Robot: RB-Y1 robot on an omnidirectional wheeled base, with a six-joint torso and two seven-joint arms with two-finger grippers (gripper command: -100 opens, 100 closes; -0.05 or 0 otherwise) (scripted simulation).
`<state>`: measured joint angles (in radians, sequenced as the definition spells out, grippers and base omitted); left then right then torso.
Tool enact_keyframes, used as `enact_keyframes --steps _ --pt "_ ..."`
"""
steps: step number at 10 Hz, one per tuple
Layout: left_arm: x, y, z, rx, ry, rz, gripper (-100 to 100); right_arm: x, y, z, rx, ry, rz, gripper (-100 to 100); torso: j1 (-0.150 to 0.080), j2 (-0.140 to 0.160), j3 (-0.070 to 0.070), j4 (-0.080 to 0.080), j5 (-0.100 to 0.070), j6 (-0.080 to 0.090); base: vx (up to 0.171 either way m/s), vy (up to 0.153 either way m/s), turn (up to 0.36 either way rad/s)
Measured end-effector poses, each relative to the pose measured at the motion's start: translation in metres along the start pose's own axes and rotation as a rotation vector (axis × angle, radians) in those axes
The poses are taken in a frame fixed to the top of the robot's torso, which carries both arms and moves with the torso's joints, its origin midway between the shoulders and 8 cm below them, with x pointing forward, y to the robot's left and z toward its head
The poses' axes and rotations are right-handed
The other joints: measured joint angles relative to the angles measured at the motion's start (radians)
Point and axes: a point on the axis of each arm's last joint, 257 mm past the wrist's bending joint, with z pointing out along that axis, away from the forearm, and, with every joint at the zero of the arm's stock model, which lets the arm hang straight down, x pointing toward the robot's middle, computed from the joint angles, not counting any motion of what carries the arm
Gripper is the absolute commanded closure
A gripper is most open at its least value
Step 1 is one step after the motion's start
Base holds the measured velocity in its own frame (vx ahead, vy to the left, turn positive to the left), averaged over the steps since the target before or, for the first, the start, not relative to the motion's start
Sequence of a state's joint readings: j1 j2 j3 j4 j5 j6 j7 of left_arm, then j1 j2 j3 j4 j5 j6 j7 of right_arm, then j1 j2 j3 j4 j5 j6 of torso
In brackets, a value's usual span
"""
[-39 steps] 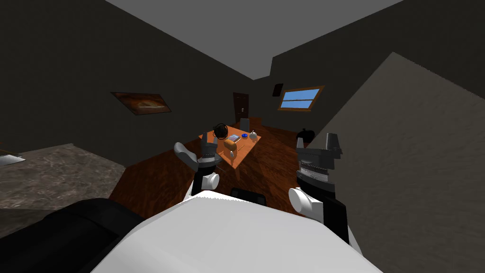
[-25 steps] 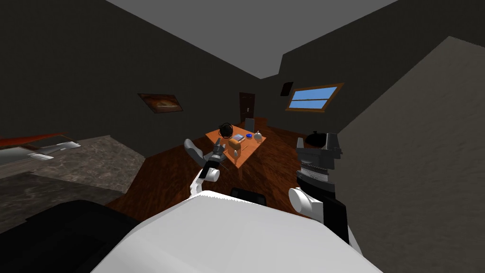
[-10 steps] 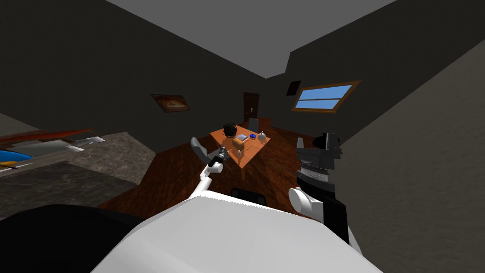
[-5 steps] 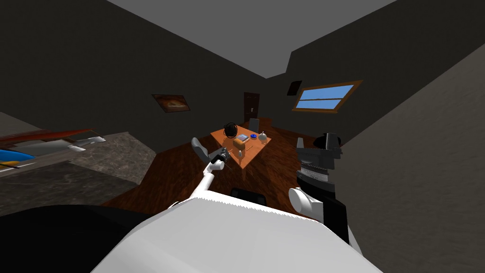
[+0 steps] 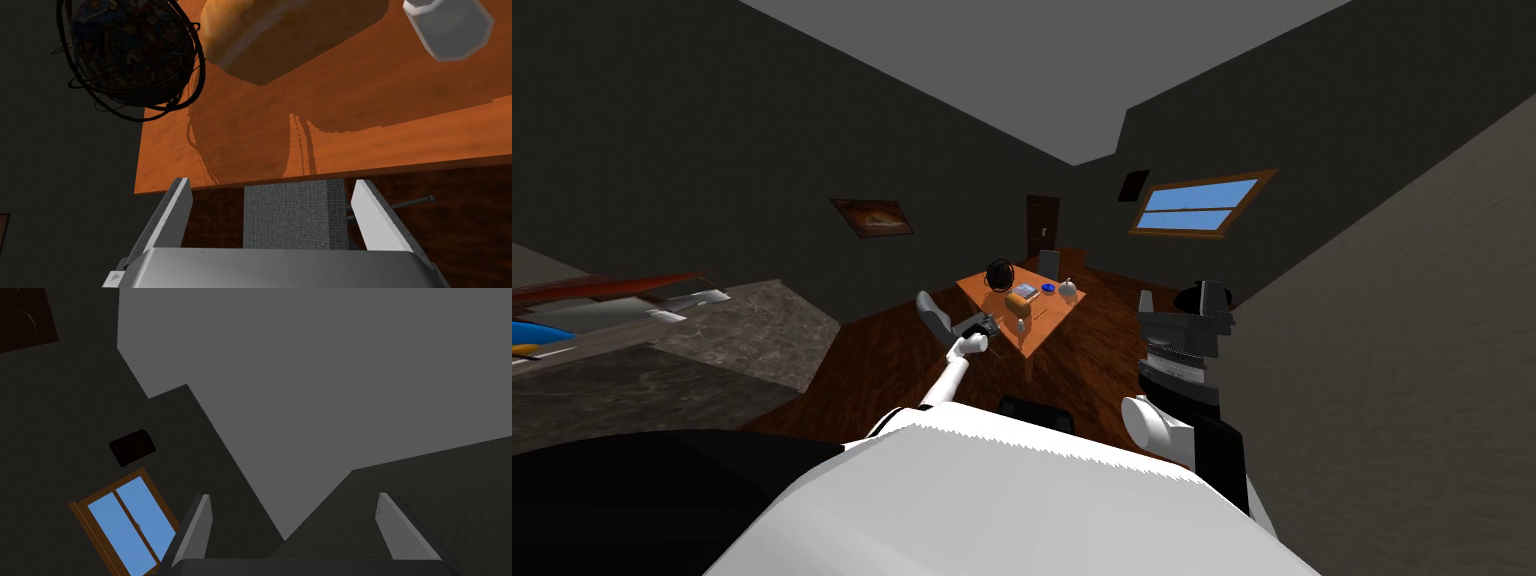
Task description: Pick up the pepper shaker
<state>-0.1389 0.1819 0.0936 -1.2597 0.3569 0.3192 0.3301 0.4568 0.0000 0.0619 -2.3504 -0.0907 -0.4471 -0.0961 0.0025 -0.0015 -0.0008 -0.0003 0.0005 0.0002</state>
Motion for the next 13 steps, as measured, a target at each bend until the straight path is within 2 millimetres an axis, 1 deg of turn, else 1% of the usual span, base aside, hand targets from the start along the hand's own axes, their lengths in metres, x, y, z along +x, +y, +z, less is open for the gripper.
enact_keyframes --steps 2,3,4,5,8,12,13 --pt "-0.007 0.015 0.003 -0.044 -0.022 -0.018 -100 0.000 0.000 0.000 0.000 0.000 0.000 0 -0.002 0.001 0.001 0.000 0.000 0.000 0.004 0.018 -0.012" --pt "-0.006 0.016 0.008 -0.064 -0.026 -0.033 -100 0.000 0.000 0.000 0.000 0.000 0.000 0 -0.001 0.001 0.001 0.000 0.000 0.000 0.011 0.034 -0.023" --pt "-0.009 0.023 0.011 -0.089 -0.039 -0.046 -100 0.000 0.000 0.000 0.000 0.000 0.000 0 -0.001 0.001 0.000 0.000 0.000 0.000 0.026 0.045 -0.040" --pt "-0.007 0.027 0.016 -0.116 -0.046 -0.064 -100 0.000 0.000 0.000 0.000 0.000 0.000 0 0.000 0.000 0.000 0.000 0.000 0.000 0.025 0.046 -0.027" --pt "-0.012 0.051 0.023 -0.203 -0.083 -0.106 -100 0.000 0.000 0.000 0.000 0.000 0.000 0 0.000 0.001 0.000 0.000 0.000 0.000 0.018 0.049 -0.043" --pt "-0.010 0.077 0.028 -0.314 -0.124 -0.160 -100 0.000 0.000 0.000 0.000 0.000 0.000 0 0.000 0.000 0.000 0.000 0.000 0.000 0.022 0.052 -0.043" --pt "-0.005 0.080 0.030 -0.340 -0.129 -0.174 -100 0.000 0.000 0.000 0.000 0.000 0.000 0 0.001 0.000 0.000 0.000 0.000 0.000 0.021 0.043 -0.042"
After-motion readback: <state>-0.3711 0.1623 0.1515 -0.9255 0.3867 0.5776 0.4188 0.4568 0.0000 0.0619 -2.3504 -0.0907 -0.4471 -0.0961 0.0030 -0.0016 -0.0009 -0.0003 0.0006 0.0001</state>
